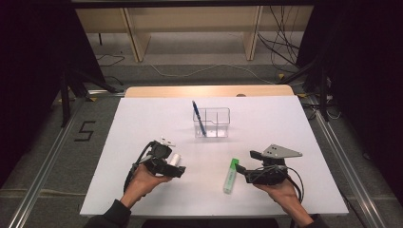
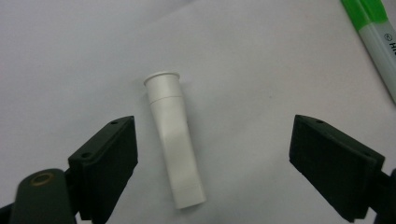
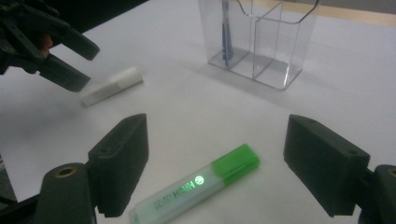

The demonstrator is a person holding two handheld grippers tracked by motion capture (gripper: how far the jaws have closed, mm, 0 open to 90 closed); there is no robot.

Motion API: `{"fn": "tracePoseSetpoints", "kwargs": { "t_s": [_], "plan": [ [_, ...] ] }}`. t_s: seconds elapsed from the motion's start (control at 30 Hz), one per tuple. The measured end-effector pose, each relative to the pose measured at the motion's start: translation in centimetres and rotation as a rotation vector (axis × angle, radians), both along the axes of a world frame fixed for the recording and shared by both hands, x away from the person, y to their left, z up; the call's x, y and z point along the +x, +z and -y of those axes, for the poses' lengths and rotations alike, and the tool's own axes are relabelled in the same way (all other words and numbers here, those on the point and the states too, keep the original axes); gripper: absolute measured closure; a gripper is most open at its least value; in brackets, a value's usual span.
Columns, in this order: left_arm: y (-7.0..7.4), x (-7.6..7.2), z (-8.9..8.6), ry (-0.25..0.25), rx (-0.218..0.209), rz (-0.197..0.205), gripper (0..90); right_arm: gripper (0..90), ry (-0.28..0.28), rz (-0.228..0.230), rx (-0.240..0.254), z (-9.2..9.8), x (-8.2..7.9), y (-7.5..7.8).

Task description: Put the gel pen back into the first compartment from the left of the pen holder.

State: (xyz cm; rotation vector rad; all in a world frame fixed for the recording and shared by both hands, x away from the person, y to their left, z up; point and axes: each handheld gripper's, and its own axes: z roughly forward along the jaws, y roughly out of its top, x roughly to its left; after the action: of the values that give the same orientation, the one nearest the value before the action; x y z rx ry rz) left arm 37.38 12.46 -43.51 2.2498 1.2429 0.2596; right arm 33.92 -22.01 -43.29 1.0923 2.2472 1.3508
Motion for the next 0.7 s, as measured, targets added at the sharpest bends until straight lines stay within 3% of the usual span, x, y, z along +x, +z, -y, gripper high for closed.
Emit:
{"fn": "tracePoseSetpoints", "kwargs": {
  "t_s": [0.2,0.43,0.7],
  "plan": [
    [-0.1,-0.5,-0.3,0.002,-0.009,-0.004,14.8,22.5,-0.011,-0.035,-0.039,-0.6,0.1,-0.3],
    [0.1,-1.4,-1.1,0.012,-0.039,0.022,14.8,20.7,-0.029,-0.076,-0.097,-1.6,0.2,-0.7],
    [0.1,-2.0,-1.8,0.021,-0.071,0.054,14.6,18.8,-0.028,-0.103,-0.131,-2.5,0.5,-1.1]
  ]
}}
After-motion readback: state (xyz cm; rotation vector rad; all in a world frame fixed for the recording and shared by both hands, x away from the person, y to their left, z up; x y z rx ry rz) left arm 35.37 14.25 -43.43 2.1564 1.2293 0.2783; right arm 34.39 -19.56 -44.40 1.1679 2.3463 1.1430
